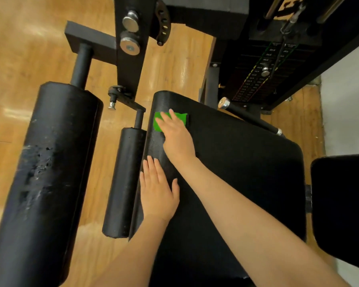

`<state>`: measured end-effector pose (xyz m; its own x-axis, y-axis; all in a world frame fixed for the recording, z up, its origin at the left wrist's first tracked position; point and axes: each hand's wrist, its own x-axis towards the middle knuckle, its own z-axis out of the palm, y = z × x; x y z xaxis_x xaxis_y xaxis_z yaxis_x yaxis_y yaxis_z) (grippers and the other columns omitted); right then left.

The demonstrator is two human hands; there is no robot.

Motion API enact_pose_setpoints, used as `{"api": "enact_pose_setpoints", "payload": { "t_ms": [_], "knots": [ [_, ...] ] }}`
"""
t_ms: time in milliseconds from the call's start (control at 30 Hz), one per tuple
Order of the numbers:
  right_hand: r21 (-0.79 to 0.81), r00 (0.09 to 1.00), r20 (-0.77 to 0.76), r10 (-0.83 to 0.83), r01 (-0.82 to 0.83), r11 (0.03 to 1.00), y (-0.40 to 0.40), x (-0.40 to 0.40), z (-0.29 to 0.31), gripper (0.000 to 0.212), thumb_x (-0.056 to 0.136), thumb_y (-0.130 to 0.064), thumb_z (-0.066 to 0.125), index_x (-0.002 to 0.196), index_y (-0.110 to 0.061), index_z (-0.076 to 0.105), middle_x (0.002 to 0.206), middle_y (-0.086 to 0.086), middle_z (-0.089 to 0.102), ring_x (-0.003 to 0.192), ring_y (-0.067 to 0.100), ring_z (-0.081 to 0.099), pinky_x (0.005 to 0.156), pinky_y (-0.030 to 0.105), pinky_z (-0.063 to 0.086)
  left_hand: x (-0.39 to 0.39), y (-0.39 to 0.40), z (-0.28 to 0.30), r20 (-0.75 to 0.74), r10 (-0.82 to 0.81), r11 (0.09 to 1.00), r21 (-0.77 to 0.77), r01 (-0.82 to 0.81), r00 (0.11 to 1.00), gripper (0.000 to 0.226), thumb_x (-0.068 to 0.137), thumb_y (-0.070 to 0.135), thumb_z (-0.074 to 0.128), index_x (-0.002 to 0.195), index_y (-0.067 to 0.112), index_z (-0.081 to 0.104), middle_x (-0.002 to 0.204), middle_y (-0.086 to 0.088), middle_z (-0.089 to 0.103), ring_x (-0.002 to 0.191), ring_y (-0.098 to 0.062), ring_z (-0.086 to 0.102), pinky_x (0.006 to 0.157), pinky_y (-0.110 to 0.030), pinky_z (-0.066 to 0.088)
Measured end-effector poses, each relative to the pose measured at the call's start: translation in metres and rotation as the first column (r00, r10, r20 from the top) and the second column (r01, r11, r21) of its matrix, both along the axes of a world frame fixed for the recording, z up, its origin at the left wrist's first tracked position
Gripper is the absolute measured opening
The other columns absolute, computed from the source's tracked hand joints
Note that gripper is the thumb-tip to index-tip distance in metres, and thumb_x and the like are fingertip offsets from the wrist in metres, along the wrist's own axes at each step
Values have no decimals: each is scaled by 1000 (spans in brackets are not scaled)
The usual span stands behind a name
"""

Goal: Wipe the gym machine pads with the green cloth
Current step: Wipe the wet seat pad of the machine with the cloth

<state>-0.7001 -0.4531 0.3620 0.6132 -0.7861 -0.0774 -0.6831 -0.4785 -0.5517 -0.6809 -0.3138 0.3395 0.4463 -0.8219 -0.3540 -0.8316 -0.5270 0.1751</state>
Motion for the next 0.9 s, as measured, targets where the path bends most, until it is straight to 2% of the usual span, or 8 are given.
{"api": "enact_pose_setpoints", "payload": {
  "t_ms": [67,133,267,467,567,667,767,900],
  "knots": [
    [-69,986,-94,139,-146,987,0,23,-4,51,96,-1,39,145,-12,31,153,5,25,144,22,9,114,33,14,-1,4,-5,34,9,999,-50,-7,999,71,95,37,38,148,-6,19,155,-25,23,145,-36,21,116,-44,14],
    [-106,959,-189,209,-232,967,-1,31,-14,47,98,-6,35,144,-11,32,153,6,26,144,23,11,114,34,12,0,6,-10,52,11,997,-79,-7,999,72,92,38,40,146,-8,26,151,-26,31,141,-37,29,113,-46,18],
    [-98,966,-93,242,-251,963,-2,8,-25,49,94,2,37,141,-8,38,150,7,33,143,22,16,114,32,10,0,6,-16,90,-3,997,-75,10,996,75,89,42,30,143,-9,33,148,-27,36,139,-38,34,112,-49,19],
    [-85,998,52,48,-44,995,6,-75,-45,61,66,22,49,121,0,59,133,15,54,129,33,44,104,39,33,0,8,-23,109,-4,995,-98,15,994,75,89,42,31,144,-8,31,151,-26,32,141,-37,29,114,-46,21],
    [0,994,-82,-77,77,997,6,-133,-52,65,75,22,48,133,-8,50,143,5,43,138,21,30,112,30,20,0,9,-23,119,2,995,-100,10,993,76,89,43,28,146,-7,28,152,-25,29,143,-37,25,115,-45,20],
    [9,977,-125,-171,173,985,9,-175,-57,62,80,22,46,134,-8,47,145,6,41,140,21,26,114,38,22,-1,9,-23,130,7,995,-99,6,991,76,90,44,25,147,-6,25,154,-25,26,144,-36,22,117,-44,17],
    [25,968,-178,-178,185,982,10,-191,-61,61,83,18,47,136,-9,44,147,4,37,141,19,22,111,30,16,-3,9,-24,133,14,995,-100,-1,991,77,90,44,23,148,-6,23,155,-24,23,146,-35,18,118,-45,16],
    [-4,958,-168,-234,237,972,14,-208,-67,60,82,19,49,135,-9,46,145,5,40,140,20,25,110,31,18,-3,10,-24,144,13,996,-92,1,989,78,90,46,20,149,-5,19,157,-23,19,147,-34,15,119,-44,13]
  ]
}}
